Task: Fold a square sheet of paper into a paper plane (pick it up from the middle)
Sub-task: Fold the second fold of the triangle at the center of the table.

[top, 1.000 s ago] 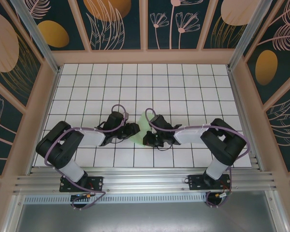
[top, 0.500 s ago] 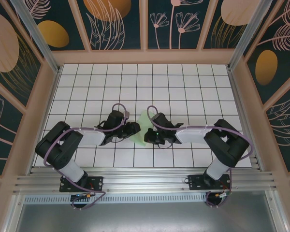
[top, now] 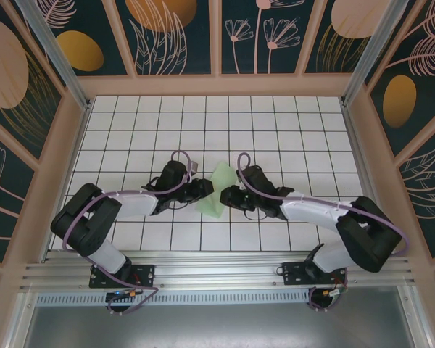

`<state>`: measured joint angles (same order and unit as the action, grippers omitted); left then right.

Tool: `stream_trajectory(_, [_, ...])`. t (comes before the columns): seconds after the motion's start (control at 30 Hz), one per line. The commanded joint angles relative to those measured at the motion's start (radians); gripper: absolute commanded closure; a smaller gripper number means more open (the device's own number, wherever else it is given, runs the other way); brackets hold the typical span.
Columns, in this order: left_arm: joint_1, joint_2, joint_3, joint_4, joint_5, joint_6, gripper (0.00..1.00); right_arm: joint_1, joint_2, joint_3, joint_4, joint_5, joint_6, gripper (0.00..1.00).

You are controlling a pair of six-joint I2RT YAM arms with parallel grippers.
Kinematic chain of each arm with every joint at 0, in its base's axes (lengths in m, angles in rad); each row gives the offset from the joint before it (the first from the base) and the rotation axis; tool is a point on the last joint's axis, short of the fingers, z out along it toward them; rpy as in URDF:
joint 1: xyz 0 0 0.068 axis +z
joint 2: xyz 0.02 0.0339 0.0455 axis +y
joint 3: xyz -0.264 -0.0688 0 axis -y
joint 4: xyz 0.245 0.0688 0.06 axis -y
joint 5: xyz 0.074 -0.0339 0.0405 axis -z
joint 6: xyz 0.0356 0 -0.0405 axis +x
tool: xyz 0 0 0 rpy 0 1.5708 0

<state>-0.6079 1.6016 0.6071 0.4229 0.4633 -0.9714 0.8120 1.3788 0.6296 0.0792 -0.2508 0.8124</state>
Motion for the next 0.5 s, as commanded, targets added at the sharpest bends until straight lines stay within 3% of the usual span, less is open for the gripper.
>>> stream_trajectory(0.0, [-0.002,-0.007,0.036,0.006,-0.002,-0.013,0.6,0.042,-0.038,-0.019,0.042,-0.037,-0.062,0.53])
stream_trajectory(0.17, [-0.001,-0.002,0.066,-0.031,-0.018,-0.013,0.59,0.122,0.009,0.028,0.041,0.039,-0.121,0.45])
stream_trajectory(0.27, [-0.002,-0.008,0.072,-0.043,-0.026,-0.014,0.59,0.162,0.041,0.062,0.018,0.147,-0.136,0.41])
stream_trajectory(0.47, [-0.002,-0.003,0.077,-0.058,-0.022,-0.004,0.58,0.174,0.071,0.089,0.023,0.27,-0.164,0.39])
